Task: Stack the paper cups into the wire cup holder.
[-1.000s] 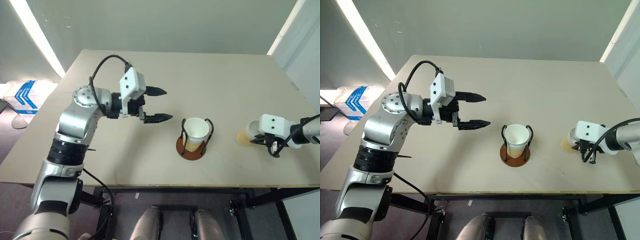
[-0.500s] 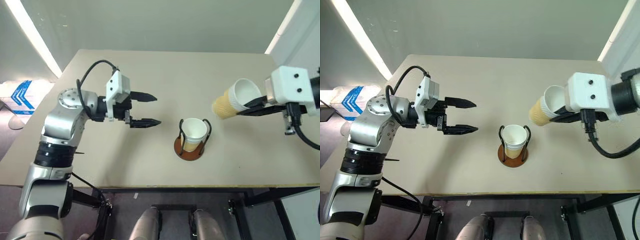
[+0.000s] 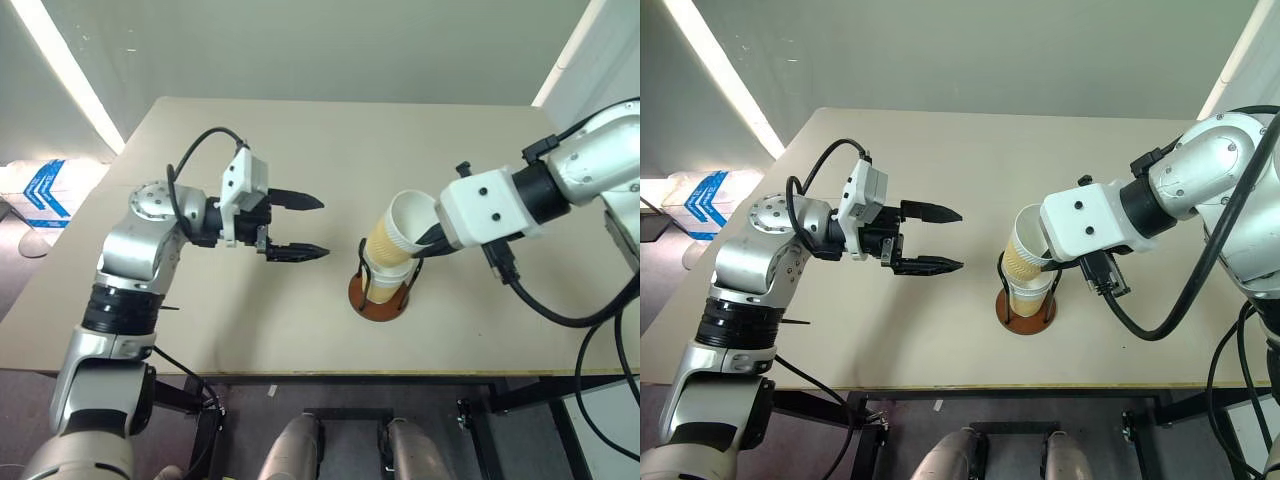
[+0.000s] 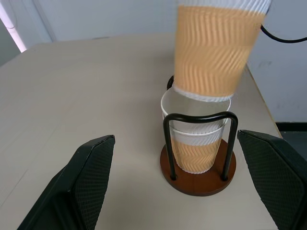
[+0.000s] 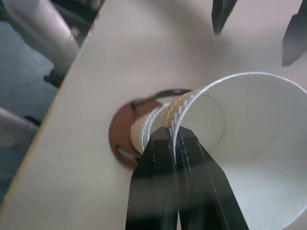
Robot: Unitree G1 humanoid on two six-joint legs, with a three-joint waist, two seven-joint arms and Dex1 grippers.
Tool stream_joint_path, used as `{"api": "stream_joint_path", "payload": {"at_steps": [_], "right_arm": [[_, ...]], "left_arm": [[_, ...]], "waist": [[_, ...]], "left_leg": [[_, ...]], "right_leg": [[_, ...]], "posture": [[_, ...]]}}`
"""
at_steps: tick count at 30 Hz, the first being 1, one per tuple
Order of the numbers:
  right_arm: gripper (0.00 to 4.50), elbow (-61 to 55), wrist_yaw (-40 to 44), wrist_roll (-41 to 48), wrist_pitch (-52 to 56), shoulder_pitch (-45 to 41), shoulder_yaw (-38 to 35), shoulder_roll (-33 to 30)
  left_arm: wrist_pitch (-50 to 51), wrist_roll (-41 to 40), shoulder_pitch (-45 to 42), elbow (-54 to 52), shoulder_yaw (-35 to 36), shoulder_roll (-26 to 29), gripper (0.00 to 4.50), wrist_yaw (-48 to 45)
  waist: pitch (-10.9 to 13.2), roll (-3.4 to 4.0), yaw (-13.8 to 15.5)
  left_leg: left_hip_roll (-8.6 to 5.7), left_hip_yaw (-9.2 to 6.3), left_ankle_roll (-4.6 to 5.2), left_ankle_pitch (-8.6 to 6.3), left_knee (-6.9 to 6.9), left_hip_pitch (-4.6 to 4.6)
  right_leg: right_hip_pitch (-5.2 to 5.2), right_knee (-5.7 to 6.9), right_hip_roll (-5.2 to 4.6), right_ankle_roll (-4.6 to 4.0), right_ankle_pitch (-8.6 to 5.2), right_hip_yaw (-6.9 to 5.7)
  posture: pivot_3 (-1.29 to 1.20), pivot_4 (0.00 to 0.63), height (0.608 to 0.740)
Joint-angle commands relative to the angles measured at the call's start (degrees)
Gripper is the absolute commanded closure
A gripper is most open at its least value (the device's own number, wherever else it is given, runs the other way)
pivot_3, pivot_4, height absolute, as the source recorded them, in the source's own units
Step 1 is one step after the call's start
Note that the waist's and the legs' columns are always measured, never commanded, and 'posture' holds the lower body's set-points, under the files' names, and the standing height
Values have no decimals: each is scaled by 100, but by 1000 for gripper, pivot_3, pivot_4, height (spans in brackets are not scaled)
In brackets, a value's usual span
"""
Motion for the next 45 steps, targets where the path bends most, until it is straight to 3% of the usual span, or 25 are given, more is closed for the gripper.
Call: {"api": "stream_joint_path", "payload": {"at_steps": [1, 19, 22, 28, 31, 33, 40, 45], "right_arm": [[4461, 34, 93, -221, -275, 40, -22, -9], [4461, 97, 146, -800, -481, 178, 138, 338], [3843, 142, 153, -848, -449, 155, 116, 364], [1783, 374, -229, -736, -103, 60, -261, 530], [689, 402, -672, -388, 586, 95, -787, 688], [42, 478, -1094, 24, 1331, 333, -1507, 752], [42, 546, -2640, 514, 2429, 1719, -3207, 1099], [42, 578, -3701, 444, 2200, 2566, -3646, 1561]], "left_arm": [[-20, -68, -29, -235, 103, 26, 0, 11], [-76, 8, -76, -181, 17, -21, 0, 9], [-98, 27, -55, -177, 7, -26, 0, 10], [-93, 44, -9, -214, -9, -9, 0, 46], [-38, 45, 31, -278, 37, -1, 0, 177], [58, -6, 72, -337, 143, -33, 0, 394], [328, -81, 302, -467, 500, -64, 0, 1161], [387, -35, 461, -551, 772, -168, 0, 1847]], "waist": [[0, 0, -1], [0, 0, -7], [0, 0, -7], [0, 0, -10], [0, -1, -6], [1, -3, 5], [3, -12, 27], [5, -11, 13]], "left_leg": [[0, 0, 0, 0, 0, 2], [1, -3, -17, 13, -1, 13], [1, -4, -18, 13, -2, 12], [1, -4, -22, 15, -9, 13], [1, -4, -25, 18, -13, 13], [1, -4, -29, 20, -17, 12], [0, 0, -74, 46, -31, 17], [2, 5, -76, 45, -51, 42]], "right_leg": [[0, 3, 0, -1, -1, 0], [-6, 44, 0, -14, -6, 0], [-7, 43, 0, -15, -7, 0], [-9, 43, 0, -16, -7, 0], [-11, 44, 0, -16, -7, 0], [-11, 42, 0, -16, -7, 0], [-8, 39, -4, -16, -7, 1], [-4, 51, -3, -8, -5, 4]], "posture": [[0, 150, 740], [0, 150, 740], [0, 150, 740], [0, 150, 740], [0, 150, 740], [0, 150, 740], [0, 150, 740], [0, 150, 740]]}}
